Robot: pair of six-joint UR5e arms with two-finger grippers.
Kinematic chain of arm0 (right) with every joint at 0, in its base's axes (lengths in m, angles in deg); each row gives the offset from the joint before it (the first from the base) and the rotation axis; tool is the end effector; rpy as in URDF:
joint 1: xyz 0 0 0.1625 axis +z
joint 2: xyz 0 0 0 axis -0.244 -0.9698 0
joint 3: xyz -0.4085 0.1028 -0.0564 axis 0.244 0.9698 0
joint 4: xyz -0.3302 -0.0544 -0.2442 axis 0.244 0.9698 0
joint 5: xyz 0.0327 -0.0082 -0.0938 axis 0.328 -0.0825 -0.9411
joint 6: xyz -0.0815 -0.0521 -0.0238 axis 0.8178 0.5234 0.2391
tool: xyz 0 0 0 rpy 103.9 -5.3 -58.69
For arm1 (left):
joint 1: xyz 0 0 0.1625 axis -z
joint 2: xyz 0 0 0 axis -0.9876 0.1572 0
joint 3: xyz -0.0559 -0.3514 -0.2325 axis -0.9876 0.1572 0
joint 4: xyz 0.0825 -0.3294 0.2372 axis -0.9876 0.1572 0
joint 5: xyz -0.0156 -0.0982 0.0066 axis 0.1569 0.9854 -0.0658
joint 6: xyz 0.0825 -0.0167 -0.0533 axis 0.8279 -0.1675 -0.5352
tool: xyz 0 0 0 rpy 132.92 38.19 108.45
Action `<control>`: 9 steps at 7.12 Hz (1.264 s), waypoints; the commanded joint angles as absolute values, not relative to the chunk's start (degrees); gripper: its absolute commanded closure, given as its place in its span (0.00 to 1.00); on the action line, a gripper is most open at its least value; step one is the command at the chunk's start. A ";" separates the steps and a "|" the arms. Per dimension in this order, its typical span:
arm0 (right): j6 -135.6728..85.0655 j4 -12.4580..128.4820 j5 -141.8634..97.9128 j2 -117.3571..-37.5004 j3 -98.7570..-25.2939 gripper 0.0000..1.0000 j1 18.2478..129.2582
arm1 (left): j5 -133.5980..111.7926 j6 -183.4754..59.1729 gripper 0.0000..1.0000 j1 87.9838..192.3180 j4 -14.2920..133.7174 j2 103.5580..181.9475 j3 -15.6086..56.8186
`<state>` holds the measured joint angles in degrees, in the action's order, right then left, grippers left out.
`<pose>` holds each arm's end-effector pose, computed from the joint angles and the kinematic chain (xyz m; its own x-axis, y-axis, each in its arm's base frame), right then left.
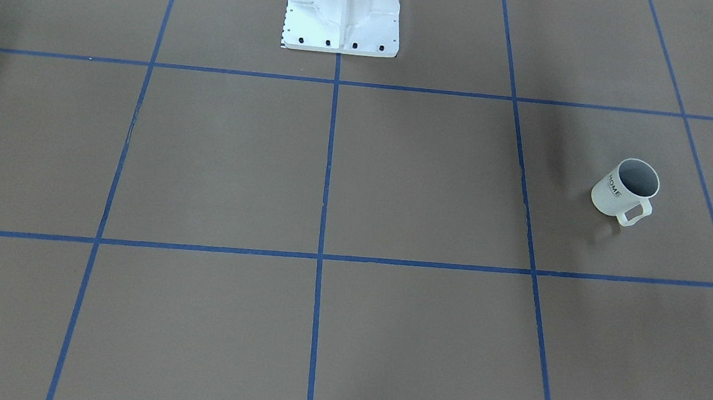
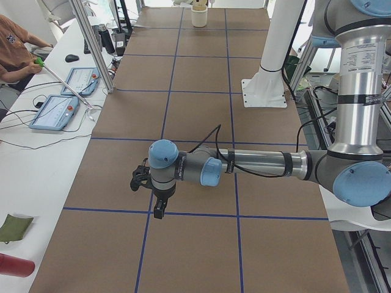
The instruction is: Left arm hands cup to right arm to dump lemon
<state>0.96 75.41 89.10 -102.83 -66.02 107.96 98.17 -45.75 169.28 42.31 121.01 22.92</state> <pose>0.0939 -0.4447 0.6498 0.7155 -0.0923 0.6924 0.0552 0.9956 0.0757 -0.0542 -0.4892 0.6365 0.7544 0.1640 -0.6356 -0.0509 0.9800 0.1925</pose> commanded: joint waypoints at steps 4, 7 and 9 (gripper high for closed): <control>-5.20 72.50 89.04 -102.98 -65.53 0.00 107.99 | 97.82 -46.19 0.00 169.29 42.22 120.96 22.62; -5.29 72.50 88.86 -102.98 -65.36 0.00 107.99 | 97.55 -46.37 0.00 169.29 42.22 120.96 22.54; -7.81 72.50 88.42 -102.90 -65.27 0.00 107.99 | 97.47 -46.37 0.00 169.29 42.31 120.96 22.10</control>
